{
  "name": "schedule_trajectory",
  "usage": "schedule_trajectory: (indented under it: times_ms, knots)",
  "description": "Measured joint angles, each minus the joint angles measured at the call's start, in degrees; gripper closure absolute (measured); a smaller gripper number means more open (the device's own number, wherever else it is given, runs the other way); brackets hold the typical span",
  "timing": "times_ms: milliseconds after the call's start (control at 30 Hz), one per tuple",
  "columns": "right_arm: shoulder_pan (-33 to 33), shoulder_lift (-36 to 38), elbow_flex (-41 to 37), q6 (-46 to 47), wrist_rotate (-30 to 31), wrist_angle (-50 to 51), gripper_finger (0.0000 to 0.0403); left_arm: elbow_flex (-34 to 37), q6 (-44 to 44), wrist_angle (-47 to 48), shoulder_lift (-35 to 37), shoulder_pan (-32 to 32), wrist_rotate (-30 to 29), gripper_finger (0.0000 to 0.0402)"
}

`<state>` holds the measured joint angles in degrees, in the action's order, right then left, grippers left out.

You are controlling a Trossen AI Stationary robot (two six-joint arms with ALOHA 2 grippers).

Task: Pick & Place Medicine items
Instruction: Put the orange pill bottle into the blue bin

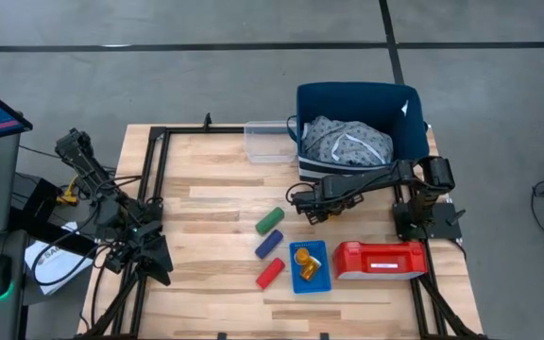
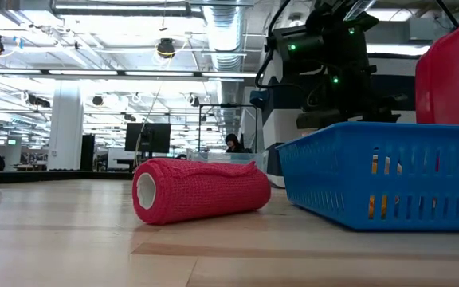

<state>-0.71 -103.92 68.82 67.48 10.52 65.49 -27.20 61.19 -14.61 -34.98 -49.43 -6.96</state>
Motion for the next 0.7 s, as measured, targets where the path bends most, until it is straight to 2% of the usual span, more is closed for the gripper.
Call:
schedule_trajectory:
  times_ms: [333, 700]
  knots:
    - [-0.07, 0.00, 0.00, -0.02, 0.00, 0.03, 0.0134, 0.00, 0.00, 0.00, 0.00, 0.00, 0.00, 0.0133]
    - [-2.21, 0.00, 0.00, -0.17, 0.00, 0.04, 0.0204, 0.00, -0.01, 0.00, 0.00, 0.00, 0.00, 0.0133]
